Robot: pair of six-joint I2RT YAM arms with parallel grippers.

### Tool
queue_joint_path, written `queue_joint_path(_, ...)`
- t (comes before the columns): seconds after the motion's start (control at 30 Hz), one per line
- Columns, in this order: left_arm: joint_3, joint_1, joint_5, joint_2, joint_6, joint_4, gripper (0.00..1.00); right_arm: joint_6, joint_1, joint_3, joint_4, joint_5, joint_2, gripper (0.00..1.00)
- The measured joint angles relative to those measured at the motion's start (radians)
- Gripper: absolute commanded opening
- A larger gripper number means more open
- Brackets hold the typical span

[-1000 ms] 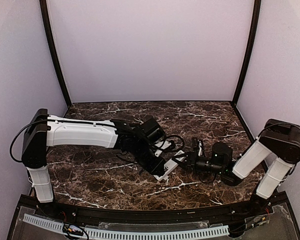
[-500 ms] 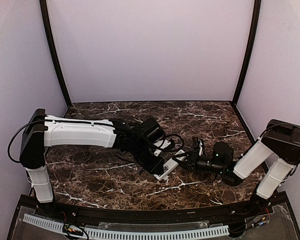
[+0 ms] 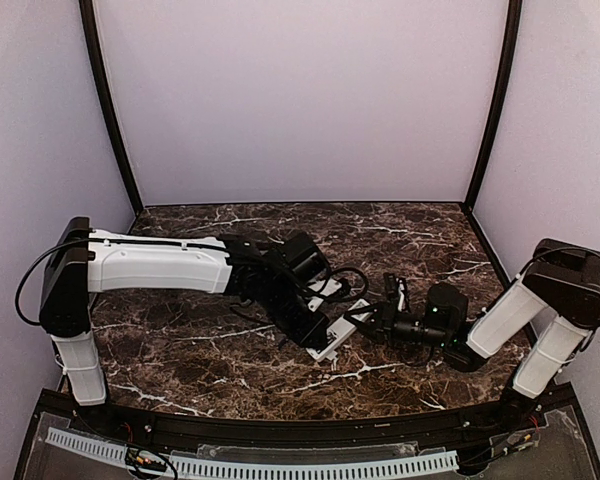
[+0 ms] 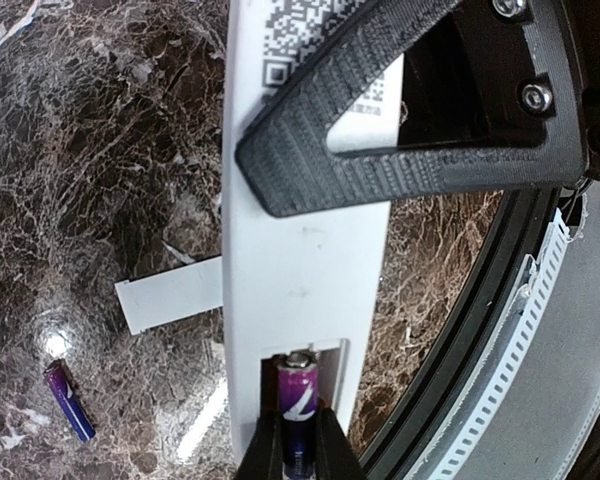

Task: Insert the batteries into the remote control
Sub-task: Place the battery in the battery compartment.

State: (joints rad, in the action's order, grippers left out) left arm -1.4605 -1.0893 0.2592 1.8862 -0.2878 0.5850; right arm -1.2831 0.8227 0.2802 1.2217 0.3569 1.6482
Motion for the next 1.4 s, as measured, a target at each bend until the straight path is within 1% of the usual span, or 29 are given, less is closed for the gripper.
queue_joint_path(0.6, -0.079, 0.000, 0.053, 0.002, -0.030, 0.105, 0.01, 0.056, 0.000, 0.000, 0.021, 0.037, -0.039, 0.00)
queue_joint_path(1.17, -0.109, 0.001, 0.070, 0.012, -0.035, 0.170, 0.01, 0.095, 0.002, 0.000, 0.035, 0.036, -0.050, 0.00)
queue_joint_path(1.4, -0.122, 0.001, 0.070, 0.020, -0.038, 0.180, 0.04, 0.095, 0.004, 0.000, 0.035, 0.035, -0.050, 0.00)
